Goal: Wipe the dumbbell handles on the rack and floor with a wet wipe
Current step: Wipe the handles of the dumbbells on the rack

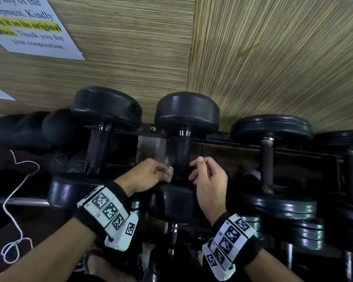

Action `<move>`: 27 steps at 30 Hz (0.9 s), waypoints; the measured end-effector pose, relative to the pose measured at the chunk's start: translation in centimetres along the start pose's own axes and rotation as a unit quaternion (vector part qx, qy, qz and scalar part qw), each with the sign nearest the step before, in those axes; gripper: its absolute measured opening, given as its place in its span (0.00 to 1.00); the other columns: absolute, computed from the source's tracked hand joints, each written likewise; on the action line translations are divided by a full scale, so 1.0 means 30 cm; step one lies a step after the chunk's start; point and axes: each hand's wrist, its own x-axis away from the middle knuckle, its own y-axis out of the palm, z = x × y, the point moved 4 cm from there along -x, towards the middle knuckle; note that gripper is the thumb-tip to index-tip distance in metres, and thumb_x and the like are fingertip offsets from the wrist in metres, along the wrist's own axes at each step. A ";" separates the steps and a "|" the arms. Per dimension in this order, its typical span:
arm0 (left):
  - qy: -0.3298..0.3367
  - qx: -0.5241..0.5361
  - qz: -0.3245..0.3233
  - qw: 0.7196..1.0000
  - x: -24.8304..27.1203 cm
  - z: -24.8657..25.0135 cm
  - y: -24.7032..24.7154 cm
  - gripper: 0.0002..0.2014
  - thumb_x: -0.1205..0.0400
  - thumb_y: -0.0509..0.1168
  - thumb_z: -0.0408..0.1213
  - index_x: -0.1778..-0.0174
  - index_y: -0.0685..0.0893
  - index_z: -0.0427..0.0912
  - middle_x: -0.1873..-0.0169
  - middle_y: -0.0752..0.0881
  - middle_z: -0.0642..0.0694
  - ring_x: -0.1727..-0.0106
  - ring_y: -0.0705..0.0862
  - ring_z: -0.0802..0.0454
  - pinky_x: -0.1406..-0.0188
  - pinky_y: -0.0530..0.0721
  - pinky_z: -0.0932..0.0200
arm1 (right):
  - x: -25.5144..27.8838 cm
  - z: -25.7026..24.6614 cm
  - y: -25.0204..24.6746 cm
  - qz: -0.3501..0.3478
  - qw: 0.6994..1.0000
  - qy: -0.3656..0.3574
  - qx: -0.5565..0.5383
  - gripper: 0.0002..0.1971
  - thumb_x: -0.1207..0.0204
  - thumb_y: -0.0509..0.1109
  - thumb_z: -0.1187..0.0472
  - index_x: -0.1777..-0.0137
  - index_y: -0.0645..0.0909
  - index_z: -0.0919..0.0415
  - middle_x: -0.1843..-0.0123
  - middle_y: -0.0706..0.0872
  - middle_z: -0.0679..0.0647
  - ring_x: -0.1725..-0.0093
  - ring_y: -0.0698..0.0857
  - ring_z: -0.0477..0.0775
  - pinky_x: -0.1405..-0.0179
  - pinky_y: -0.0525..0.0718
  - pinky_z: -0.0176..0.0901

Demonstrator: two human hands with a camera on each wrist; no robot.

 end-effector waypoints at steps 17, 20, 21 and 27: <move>-0.025 0.005 0.046 0.999 0.020 0.015 0.012 0.07 0.20 0.71 0.32 0.63 0.90 0.39 0.64 0.90 0.45 0.57 0.88 0.49 0.46 0.81 0.53 | -0.005 0.010 -0.001 -0.003 1.000 -0.007 0.007 0.16 0.12 0.64 0.59 0.63 0.85 0.56 0.74 0.84 0.53 0.73 0.79 0.50 0.70 0.77 0.48; -0.008 -0.073 0.071 0.995 0.061 0.074 -0.001 0.03 0.21 0.75 0.39 0.57 0.94 0.45 0.61 0.93 0.52 0.53 0.90 0.59 0.45 0.83 0.60 | -0.006 0.014 0.002 -0.003 1.000 -0.010 0.009 0.16 0.13 0.64 0.59 0.63 0.85 0.57 0.74 0.83 0.52 0.72 0.80 0.48 0.69 0.78 0.46; -0.005 -0.093 0.080 0.993 0.064 0.092 0.001 0.04 0.22 0.77 0.42 0.57 0.94 0.47 0.61 0.93 0.53 0.54 0.89 0.60 0.47 0.84 0.62 | -0.006 0.016 0.003 -0.002 1.000 -0.012 0.011 0.16 0.13 0.64 0.60 0.63 0.85 0.57 0.75 0.83 0.52 0.72 0.81 0.47 0.68 0.79 0.45; -0.030 -0.068 0.057 0.996 0.009 0.063 -0.003 0.04 0.21 0.75 0.35 0.58 0.94 0.39 0.65 0.91 0.48 0.62 0.84 0.60 0.55 0.78 0.65 | -0.006 0.015 0.008 -0.016 1.000 -0.019 0.017 0.16 0.13 0.64 0.59 0.63 0.85 0.56 0.75 0.83 0.51 0.72 0.80 0.50 0.70 0.79 0.49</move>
